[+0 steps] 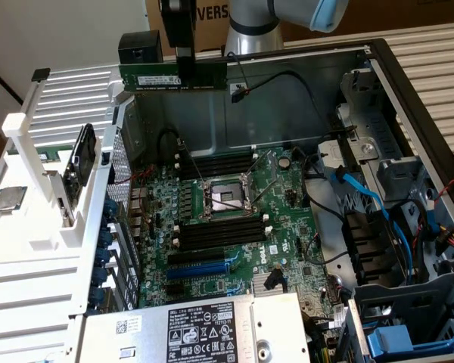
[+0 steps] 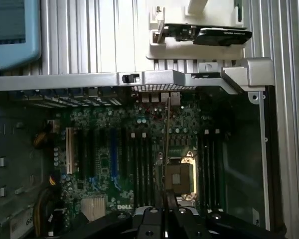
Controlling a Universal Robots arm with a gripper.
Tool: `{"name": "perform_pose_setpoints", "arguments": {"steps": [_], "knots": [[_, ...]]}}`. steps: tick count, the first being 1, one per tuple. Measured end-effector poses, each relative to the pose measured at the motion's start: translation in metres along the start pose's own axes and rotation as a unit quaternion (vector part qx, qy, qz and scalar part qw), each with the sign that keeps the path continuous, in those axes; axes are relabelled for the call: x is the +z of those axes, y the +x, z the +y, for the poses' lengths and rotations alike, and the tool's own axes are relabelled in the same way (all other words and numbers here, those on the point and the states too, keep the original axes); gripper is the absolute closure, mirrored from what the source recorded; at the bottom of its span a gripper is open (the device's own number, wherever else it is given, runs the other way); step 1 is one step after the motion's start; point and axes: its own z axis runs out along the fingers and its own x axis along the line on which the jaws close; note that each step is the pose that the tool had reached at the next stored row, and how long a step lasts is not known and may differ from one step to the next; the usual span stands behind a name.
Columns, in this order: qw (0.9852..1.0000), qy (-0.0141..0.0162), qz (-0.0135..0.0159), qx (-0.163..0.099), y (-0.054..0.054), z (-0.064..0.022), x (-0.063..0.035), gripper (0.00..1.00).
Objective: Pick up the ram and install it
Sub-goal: 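Pick up the ram and move it above insertion slot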
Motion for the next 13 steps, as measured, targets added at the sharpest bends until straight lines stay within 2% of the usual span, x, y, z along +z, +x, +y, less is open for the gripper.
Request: {"name": "perform_pose_setpoints", "arguments": {"steps": [1, 2, 3, 4, 6, 8, 10, 11, 12, 13], "knots": [[1.0000, 0.0023, -0.0002, 0.000, 0.000, -0.0019, 0.0000, 0.87], [1.0000, 0.0099, -0.0006, 0.000, 0.001, -0.0049, -0.0001, 0.87], [0.9998, 0.0197, -0.0012, 0.000, 0.002, -0.0066, -0.0001, 0.87], [0.9997, 0.0250, -0.0015, 0.000, 0.003, -0.0076, 0.0001, 0.87], [0.9996, 0.0275, -0.0018, 0.000, 0.006, -0.0088, 0.0014, 0.87], [0.9996, 0.0278, -0.0035, -0.001, 0.015, -0.0101, 0.0022, 0.87], [0.9996, 0.0278, -0.0042, -0.001, 0.018, -0.0105, 0.0024, 0.87], [0.9996, 0.0277, -0.0059, -0.001, 0.019, -0.0106, 0.0025, 0.87], [0.9996, 0.0276, -0.0096, -0.001, 0.020, -0.0108, 0.0028, 0.87], [0.9994, 0.0268, -0.0213, -0.002, 0.021, -0.0110, 0.0032, 0.87]]}}
